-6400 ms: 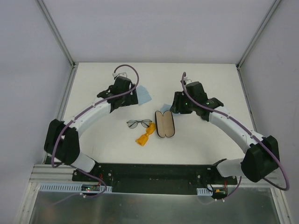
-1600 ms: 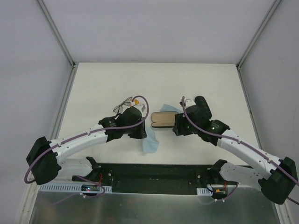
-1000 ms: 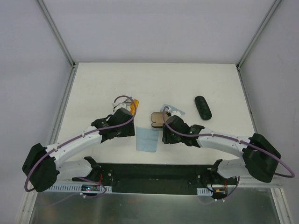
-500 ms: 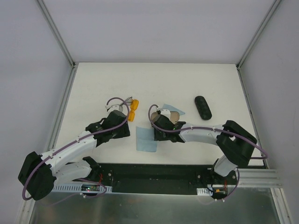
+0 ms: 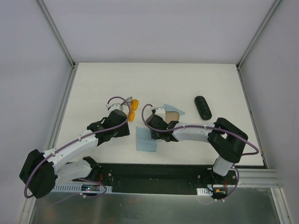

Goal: Organize the sunglasses
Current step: Adjust the glasses cleaning cloth at the center of the board.

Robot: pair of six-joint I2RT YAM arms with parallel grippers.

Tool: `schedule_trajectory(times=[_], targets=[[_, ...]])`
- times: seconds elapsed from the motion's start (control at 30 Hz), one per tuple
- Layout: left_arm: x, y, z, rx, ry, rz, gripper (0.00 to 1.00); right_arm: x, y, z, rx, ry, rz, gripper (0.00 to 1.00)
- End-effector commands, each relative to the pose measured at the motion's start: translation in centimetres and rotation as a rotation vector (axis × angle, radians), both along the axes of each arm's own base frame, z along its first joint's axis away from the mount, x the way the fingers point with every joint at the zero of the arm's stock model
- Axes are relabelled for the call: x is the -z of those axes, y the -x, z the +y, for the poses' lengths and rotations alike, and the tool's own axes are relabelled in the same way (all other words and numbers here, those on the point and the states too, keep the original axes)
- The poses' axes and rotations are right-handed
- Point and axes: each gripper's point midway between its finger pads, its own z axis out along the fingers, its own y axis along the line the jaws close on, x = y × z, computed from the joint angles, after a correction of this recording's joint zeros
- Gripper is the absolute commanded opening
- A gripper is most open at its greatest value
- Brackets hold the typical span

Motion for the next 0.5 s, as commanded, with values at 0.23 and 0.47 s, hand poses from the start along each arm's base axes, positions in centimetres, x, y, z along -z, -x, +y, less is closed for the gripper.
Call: schedule_trajectory(times=[0.23, 0.47], targets=[[0.3, -1.7, -3.4, 0.147, 0.015, 0.029, 0.47, -4.2, 1.7, -5.0, -0.021, 0.028, -0.066, 0.01], [0.8, -2.2, -6.5, 0.242, 0.015, 0.058, 0.46, -4.5, 2.7, -7.5, -0.012, 0.038, -0.056, 0.03]])
